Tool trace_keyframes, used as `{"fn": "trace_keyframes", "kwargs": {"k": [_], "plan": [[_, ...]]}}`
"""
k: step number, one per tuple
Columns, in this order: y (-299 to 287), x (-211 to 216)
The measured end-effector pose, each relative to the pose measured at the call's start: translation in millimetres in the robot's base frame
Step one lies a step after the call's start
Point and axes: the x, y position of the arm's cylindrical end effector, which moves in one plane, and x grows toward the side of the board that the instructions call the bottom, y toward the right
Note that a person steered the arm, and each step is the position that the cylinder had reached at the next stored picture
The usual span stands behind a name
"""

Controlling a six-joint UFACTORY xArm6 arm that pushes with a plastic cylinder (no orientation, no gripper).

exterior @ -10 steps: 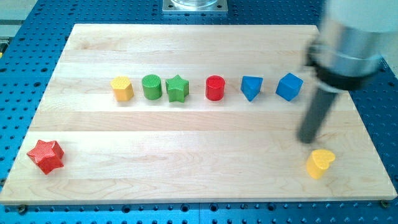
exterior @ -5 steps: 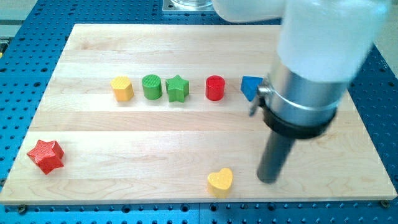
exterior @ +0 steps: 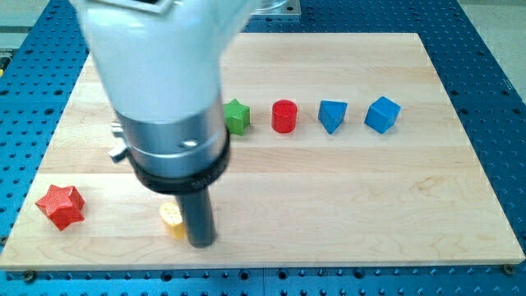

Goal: Place the yellow heart vertically to the yellow hexagon

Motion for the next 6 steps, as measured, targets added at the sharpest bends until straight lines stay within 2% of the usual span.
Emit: {"fn": "trace_keyframes", "kwargs": {"k": [1,3,4,5,6], "plan": [[-9,-32],[-2,20],[-32,10],[-54,-33],[-48,-47]]}}
